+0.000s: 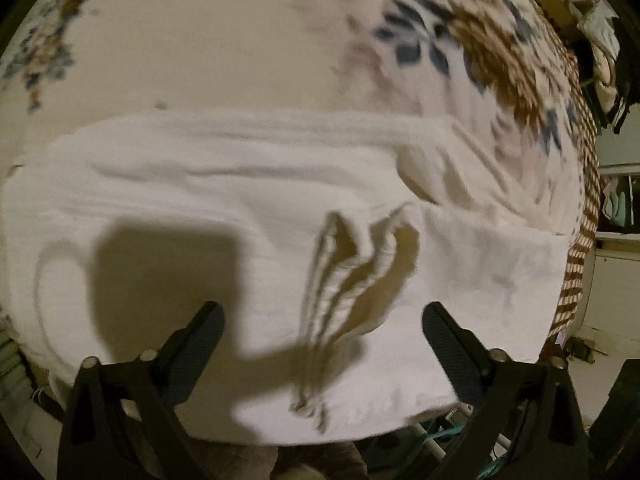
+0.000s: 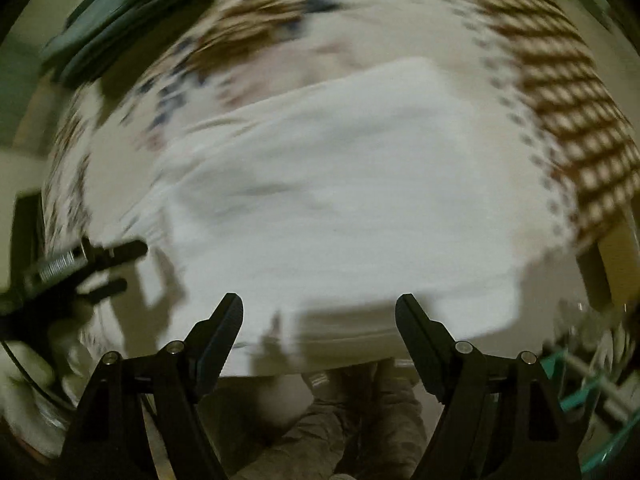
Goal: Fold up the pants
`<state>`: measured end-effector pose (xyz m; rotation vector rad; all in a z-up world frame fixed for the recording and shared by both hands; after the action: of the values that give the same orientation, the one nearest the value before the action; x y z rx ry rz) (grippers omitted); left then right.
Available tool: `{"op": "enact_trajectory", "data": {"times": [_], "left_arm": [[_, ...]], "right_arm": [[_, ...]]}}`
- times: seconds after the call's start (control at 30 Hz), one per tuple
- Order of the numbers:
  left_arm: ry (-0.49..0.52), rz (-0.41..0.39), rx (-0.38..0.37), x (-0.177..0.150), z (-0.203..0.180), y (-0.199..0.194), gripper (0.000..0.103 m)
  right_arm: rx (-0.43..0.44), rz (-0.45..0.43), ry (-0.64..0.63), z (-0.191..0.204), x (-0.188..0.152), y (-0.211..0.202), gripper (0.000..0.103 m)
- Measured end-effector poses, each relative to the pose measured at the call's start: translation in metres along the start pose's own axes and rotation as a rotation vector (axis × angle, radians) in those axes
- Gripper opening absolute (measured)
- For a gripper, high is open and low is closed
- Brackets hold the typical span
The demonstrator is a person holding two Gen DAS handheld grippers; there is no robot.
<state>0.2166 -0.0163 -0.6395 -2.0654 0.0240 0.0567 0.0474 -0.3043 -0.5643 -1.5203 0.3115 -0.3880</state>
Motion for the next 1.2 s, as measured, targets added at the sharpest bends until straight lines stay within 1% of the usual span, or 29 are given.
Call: {"op": "enact_trajectory", "data": {"times": [0.03,0.07,0.1,0.13,0.2,0.23,0.27,0.33,0.4,0.43,0.53,0.57,0.6,0.63,0.7,0.73,0.77,0.8,0.83,0.87,0.93,1.0,1.07,1.13,1.2], "left_arm": [[0.010,0.009,-0.004,-0.001,-0.002,0.007,0.078],[0.028,0.021,0.015,-0.002,-0.004,0.014,0.068],[0.053,0.019,0.036,-0.004,-0.005,0.019,0.037],[0.064,0.012,0.032,-0.005,-0.006,0.021,0.021],[0.093,-0.019,0.004,-0.008,-0.011,0.015,0.013],[0.100,-0.035,-0.006,-0.009,-0.012,0.010,0.012],[0.100,-0.055,-0.025,-0.011,-0.014,0.002,0.011],[0.099,-0.079,-0.053,-0.016,-0.014,-0.016,0.011],[0.090,-0.082,-0.062,-0.020,-0.010,-0.023,0.011],[0.075,-0.078,-0.061,-0.022,-0.005,-0.024,0.011],[0.032,-0.057,-0.055,-0.024,0.012,-0.015,0.011],[0.031,-0.043,-0.057,-0.023,0.016,-0.009,0.012],[0.030,-0.029,-0.055,-0.021,0.018,-0.002,0.015],[0.015,-0.024,-0.065,-0.020,0.021,0.001,0.016],[-0.034,-0.020,-0.115,-0.018,0.024,-0.002,0.018],[-0.044,-0.024,-0.145,-0.019,0.024,-0.007,0.025],[-0.044,-0.041,-0.147,-0.021,0.026,-0.016,0.034],[-0.047,-0.062,-0.139,-0.023,0.029,-0.026,0.056],[-0.062,-0.099,-0.155,-0.028,0.034,-0.041,0.066],[-0.097,-0.146,-0.187,-0.035,0.041,-0.057,0.074],[-0.183,-0.230,-0.244,-0.050,0.062,-0.086,0.074],[-0.301,-0.318,-0.278,-0.067,0.094,-0.111,0.074],[-0.449,-0.422,-0.315,-0.085,0.134,-0.130,0.074],[-0.595,-0.518,-0.351,-0.103,0.177,-0.134,0.074],[-0.686,-0.564,-0.372,-0.113,0.204,-0.128,0.074]], "right_arm": [[-0.007,0.003,0.017,-0.007,0.001,0.002,0.081],[-0.014,0.005,0.031,-0.012,0.003,0.004,0.081],[-0.023,0.007,0.038,-0.016,0.005,0.007,0.081],[-0.032,0.010,0.046,-0.018,0.006,0.009,0.081],[-0.047,0.014,0.063,-0.018,0.009,0.012,0.081],[-0.058,0.018,0.070,-0.019,0.009,0.013,0.081],[-0.063,0.023,0.077,-0.025,0.006,0.009,0.081],[-0.081,0.049,0.088,-0.022,0.002,0.008,0.081],[-0.116,0.073,0.079,-0.020,0.000,0.013,0.087],[-0.127,0.080,0.068,-0.018,0.000,0.015,0.090],[-0.162,0.100,0.031,-0.009,0.001,0.025,0.090],[-0.181,0.100,0.012,-0.006,0.001,0.028,0.090],[-0.196,0.104,-0.004,-0.003,0.001,0.031,0.091],[-0.206,0.108,-0.018,0.002,0.002,0.033,0.093],[-0.199,0.109,-0.041,0.013,0.004,0.035,0.097],[-0.194,0.108,-0.049,0.017,0.003,0.034,0.100],[-0.191,0.106,-0.061,0.023,0.003,0.033,0.100],[-0.186,0.104,-0.075,0.029,0.003,0.032,0.100],[-0.180,0.105,-0.091,0.036,0.001,0.031,0.100],[-0.174,0.109,-0.106,0.043,0.001,0.030,0.100],[-0.159,0.114,-0.142,0.062,-0.003,0.029,0.100],[-0.151,0.113,-0.184,0.079,-0.006,0.026,0.100],[-0.140,0.115,-0.217,0.095,-0.008,0.023,0.100],[-0.123,0.126,-0.238,0.111,-0.009,0.022,0.100],[-0.109,0.139,-0.248,0.126,-0.009,0.024,0.100]]}}
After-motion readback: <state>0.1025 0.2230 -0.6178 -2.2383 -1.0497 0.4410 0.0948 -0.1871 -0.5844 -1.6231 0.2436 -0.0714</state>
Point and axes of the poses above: each gripper's, at about its wrist camera, not at the fingertips, and y roughly the way its jaws point, z to its left, x to its top, the point moved 7 cm from there along y, roughly the way its jaws point, and after that the axes turned 14 degrees about -x, right-handed, at the moved point
